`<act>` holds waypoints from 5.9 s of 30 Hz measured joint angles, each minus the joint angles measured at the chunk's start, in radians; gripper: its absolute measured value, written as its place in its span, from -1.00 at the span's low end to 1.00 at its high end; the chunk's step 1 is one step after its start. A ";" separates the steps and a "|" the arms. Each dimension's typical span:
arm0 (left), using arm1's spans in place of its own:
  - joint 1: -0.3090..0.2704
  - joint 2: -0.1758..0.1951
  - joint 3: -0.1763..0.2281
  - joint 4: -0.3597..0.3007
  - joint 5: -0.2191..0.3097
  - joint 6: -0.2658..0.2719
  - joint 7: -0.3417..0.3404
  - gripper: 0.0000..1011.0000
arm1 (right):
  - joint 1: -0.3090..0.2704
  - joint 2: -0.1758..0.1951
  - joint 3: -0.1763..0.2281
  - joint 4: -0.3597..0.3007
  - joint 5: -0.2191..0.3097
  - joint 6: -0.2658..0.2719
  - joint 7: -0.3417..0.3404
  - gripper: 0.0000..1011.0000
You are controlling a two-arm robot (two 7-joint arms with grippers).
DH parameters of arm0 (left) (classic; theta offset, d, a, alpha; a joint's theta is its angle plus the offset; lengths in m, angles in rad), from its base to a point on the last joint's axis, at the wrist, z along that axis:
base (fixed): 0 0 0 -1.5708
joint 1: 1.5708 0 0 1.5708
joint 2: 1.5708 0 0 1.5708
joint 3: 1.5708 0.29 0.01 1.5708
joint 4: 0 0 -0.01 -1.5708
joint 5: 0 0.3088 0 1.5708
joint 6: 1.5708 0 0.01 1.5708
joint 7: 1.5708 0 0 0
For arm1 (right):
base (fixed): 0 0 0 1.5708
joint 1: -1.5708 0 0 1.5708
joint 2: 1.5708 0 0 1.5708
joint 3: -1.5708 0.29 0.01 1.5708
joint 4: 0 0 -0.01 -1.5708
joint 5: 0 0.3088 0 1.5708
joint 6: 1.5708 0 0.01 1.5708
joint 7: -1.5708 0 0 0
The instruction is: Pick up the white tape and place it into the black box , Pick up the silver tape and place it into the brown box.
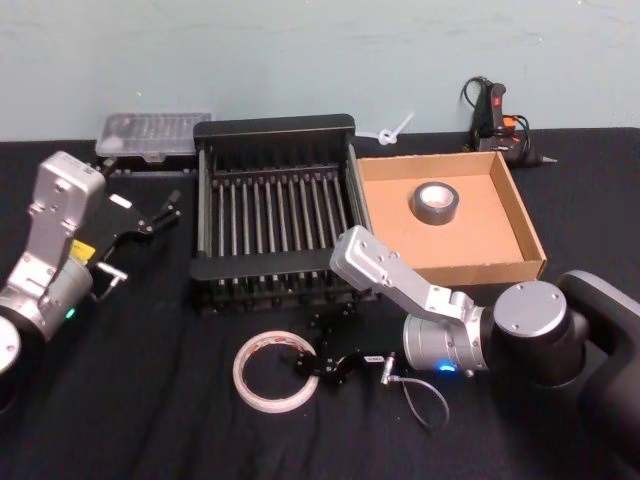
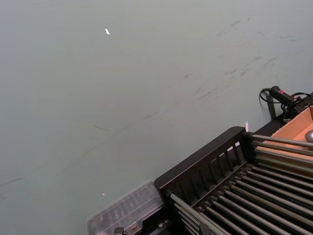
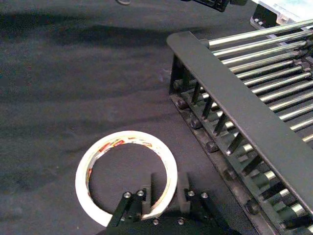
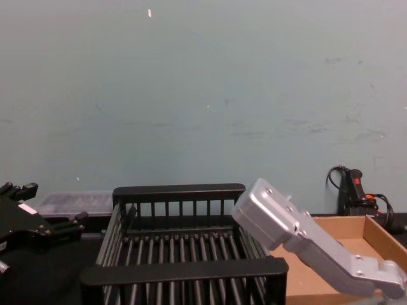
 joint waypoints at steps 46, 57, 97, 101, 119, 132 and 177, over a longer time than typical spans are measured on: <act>0.000 0.000 0.000 0.000 0.000 0.000 0.000 0.98 | -0.026 0.102 0.093 -0.165 0.146 -0.062 0.038 -0.81; 0.000 0.000 0.000 0.000 0.000 0.000 0.000 0.98 | -0.011 0.121 0.150 -0.202 0.211 -0.088 -0.008 -0.81; 0.000 0.000 0.000 0.000 0.000 0.000 0.000 0.98 | 0.220 -0.182 0.205 0.244 0.119 -0.052 -0.280 -0.81; 0.000 0.000 0.000 0.000 0.000 0.000 0.000 0.98 | 0.242 -0.211 0.201 0.300 0.101 -0.059 -0.281 -0.81; 0.000 0.000 0.000 0.000 0.000 0.000 0.000 0.98 | 0.284 -0.264 0.187 0.425 0.032 -0.055 -0.251 -0.81; 0.000 0.000 0.000 0.000 0.000 0.000 0.000 0.98 | 0.283 -0.263 0.187 0.422 0.021 -0.047 -0.250 -0.81; 0.000 0.000 0.000 0.000 0.000 0.000 0.000 0.98 | 0.269 -0.257 0.208 0.404 0.025 -0.050 -0.230 0.98</act>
